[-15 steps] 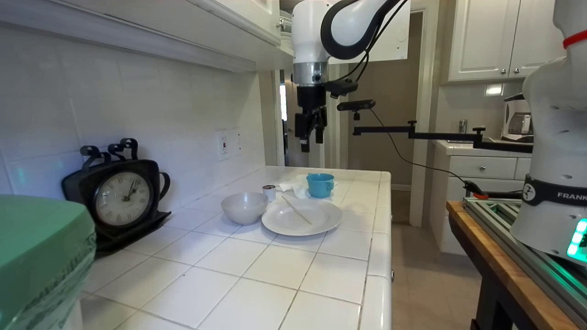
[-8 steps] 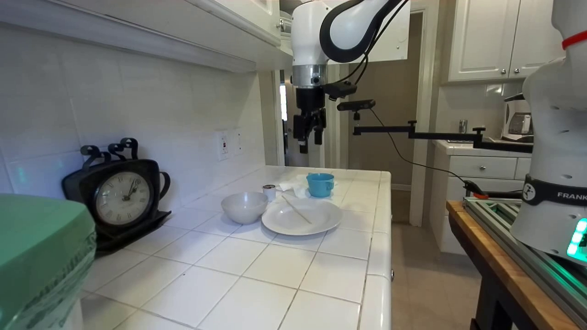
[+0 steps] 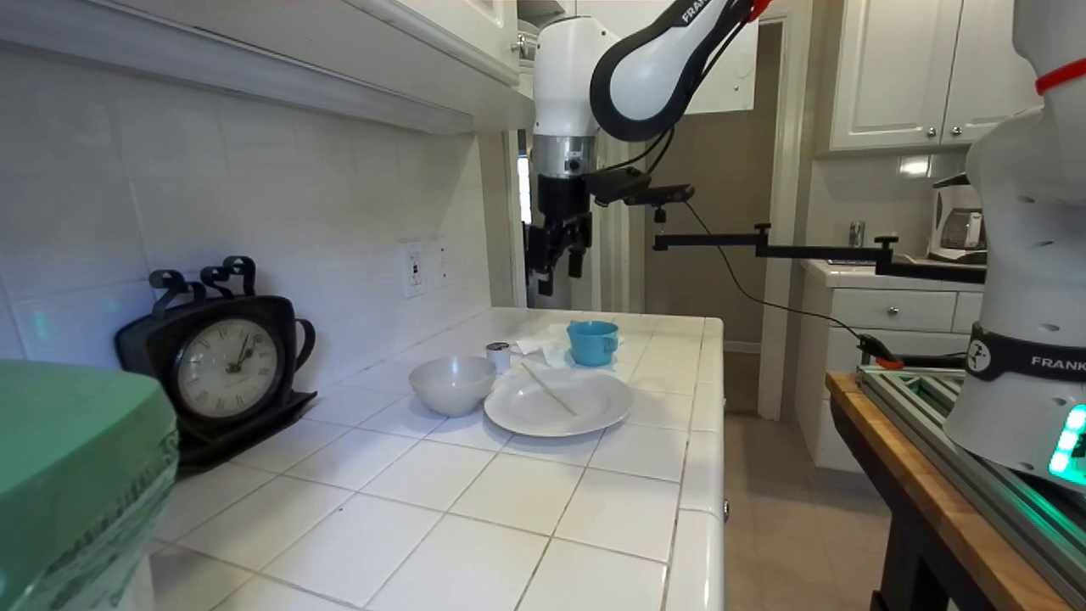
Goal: Pick up the bottle and put it in the cup
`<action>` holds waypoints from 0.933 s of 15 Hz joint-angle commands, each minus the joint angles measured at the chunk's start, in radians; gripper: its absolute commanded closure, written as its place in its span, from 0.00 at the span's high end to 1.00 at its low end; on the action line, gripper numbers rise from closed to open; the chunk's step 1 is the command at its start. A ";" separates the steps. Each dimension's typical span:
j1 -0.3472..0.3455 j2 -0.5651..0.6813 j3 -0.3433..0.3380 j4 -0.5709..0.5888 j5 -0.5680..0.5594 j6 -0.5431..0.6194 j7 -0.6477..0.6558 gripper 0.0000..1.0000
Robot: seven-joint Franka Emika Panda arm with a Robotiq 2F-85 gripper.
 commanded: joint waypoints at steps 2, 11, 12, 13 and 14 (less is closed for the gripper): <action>0.007 0.113 -0.048 0.063 -0.031 0.078 0.050 1.00; 0.009 0.287 -0.107 0.164 0.058 0.260 0.016 1.00; 0.009 0.306 -0.108 0.176 0.070 0.278 0.012 1.00; 0.006 0.327 -0.105 0.190 0.089 0.293 0.003 1.00; 0.006 0.348 -0.106 0.206 0.101 0.304 -0.001 1.00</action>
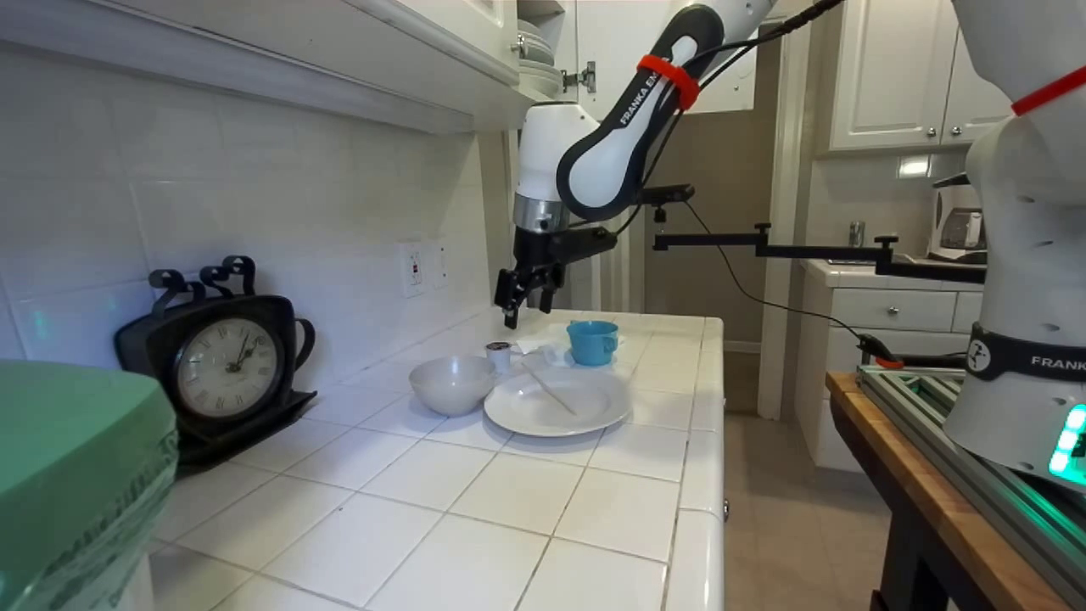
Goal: Pick up the bottle and put it in the cup
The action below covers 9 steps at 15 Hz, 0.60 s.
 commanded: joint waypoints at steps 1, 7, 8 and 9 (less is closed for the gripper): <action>0.007 0.077 -0.008 0.067 0.069 0.042 -0.035 1.00; 0.012 0.178 -0.017 0.152 0.101 0.072 -0.049 1.00; 0.010 0.188 -0.014 0.161 0.107 0.073 -0.055 1.00; 0.009 0.199 -0.014 0.171 0.109 0.076 -0.059 1.00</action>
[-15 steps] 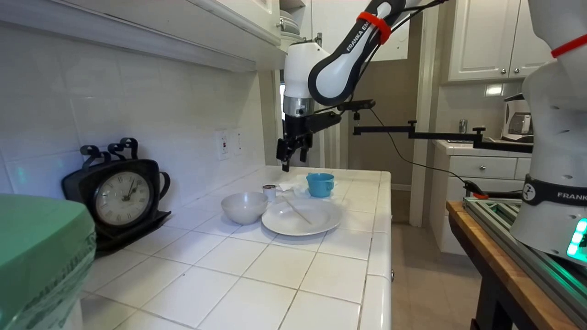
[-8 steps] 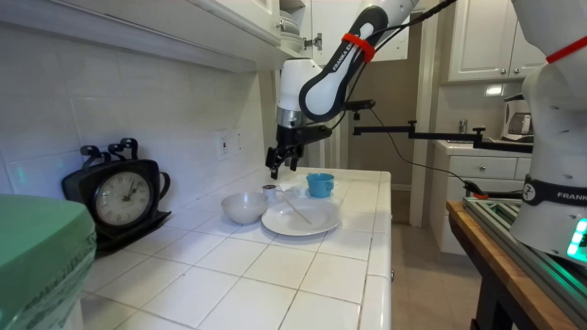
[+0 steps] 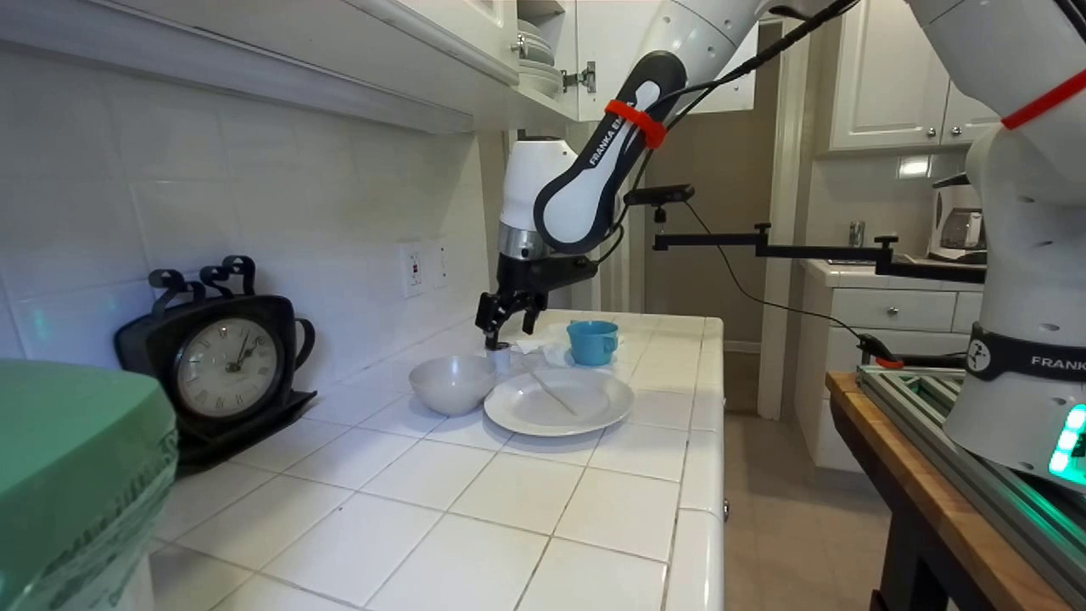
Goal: Pick up the bottle and put it in the cup
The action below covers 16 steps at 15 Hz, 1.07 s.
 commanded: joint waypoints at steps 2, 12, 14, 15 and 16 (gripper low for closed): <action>0.006 0.053 -0.005 0.058 0.053 0.015 -0.060 1.00; 0.009 0.093 -0.010 0.101 0.064 0.034 -0.066 0.40; 0.011 0.094 -0.014 0.105 0.062 0.042 -0.066 0.37; 0.012 0.093 -0.014 0.104 0.063 0.043 -0.066 0.29; 0.015 0.087 -0.017 0.100 0.061 0.039 -0.064 0.29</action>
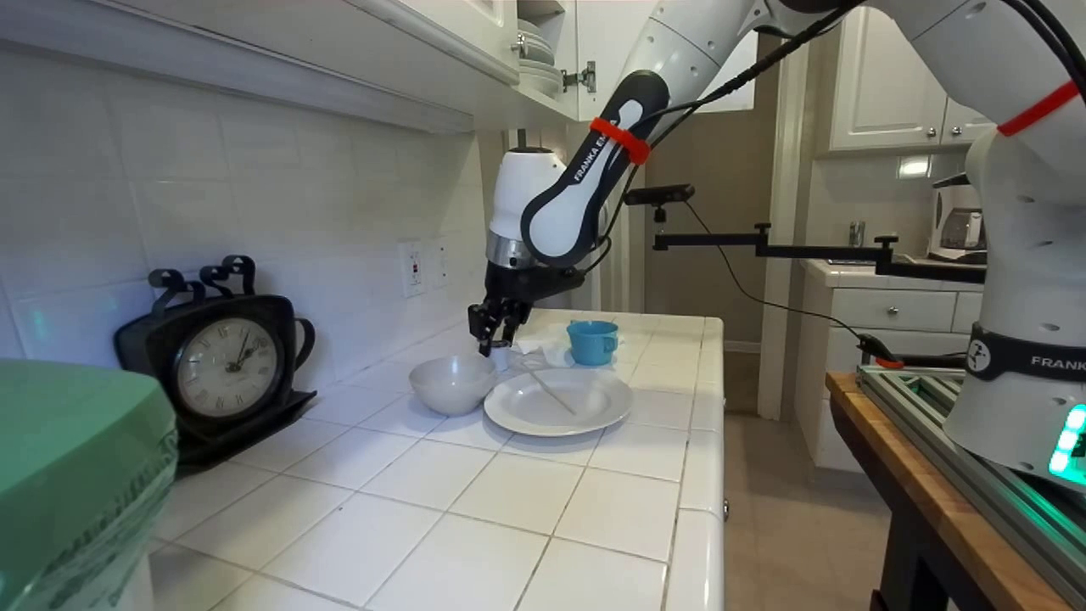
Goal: Pick up the bottle and put it in the cup
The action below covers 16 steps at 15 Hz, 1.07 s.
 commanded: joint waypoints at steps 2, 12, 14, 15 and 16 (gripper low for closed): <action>0.028 -0.013 -0.028 0.001 0.033 -0.020 -0.035 0.29; 0.120 -0.214 -0.131 -0.149 -0.028 -0.149 0.056 0.29; 0.126 -0.254 -0.134 -0.184 -0.038 -0.164 0.076 0.29; 0.130 -0.270 -0.137 -0.197 -0.045 -0.173 0.088 0.29; 0.134 -0.287 -0.141 -0.212 -0.056 -0.183 0.104 0.29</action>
